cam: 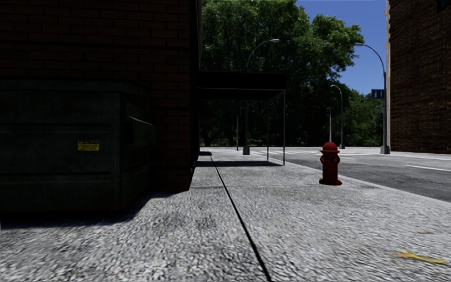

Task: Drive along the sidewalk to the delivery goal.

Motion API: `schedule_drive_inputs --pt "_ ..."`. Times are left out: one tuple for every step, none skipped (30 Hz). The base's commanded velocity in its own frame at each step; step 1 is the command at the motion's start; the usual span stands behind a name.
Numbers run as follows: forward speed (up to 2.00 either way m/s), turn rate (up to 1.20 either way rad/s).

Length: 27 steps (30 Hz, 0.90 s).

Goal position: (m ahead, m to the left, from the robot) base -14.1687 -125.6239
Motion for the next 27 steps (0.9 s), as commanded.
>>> schedule_drive_inputs --pt "1.81 0.0" --pt "1.81 0.0" --pt "1.81 0.0" --pt "1.81 0.0" --pt "1.81 0.0" --pt "1.81 0.0" --pt "1.81 0.0" --pt "1.81 0.0" --pt "1.81 0.0" --pt "1.81 0.0" --pt "1.81 0.0" --pt "1.81 0.0" --pt "1.81 0.0" --pt "1.81 0.0" --pt "1.81 0.0" --pt "1.81 0.0" --pt "1.81 0.0" --pt "1.81 0.0" --pt "1.81 0.0" --pt "1.81 0.0" --pt "1.81 0.0" --pt "1.81 0.0" --pt "1.81 0.0" --pt "1.81 0.0" --pt "1.81 0.0" --pt "1.81 0.0" --pt "1.81 0.0"
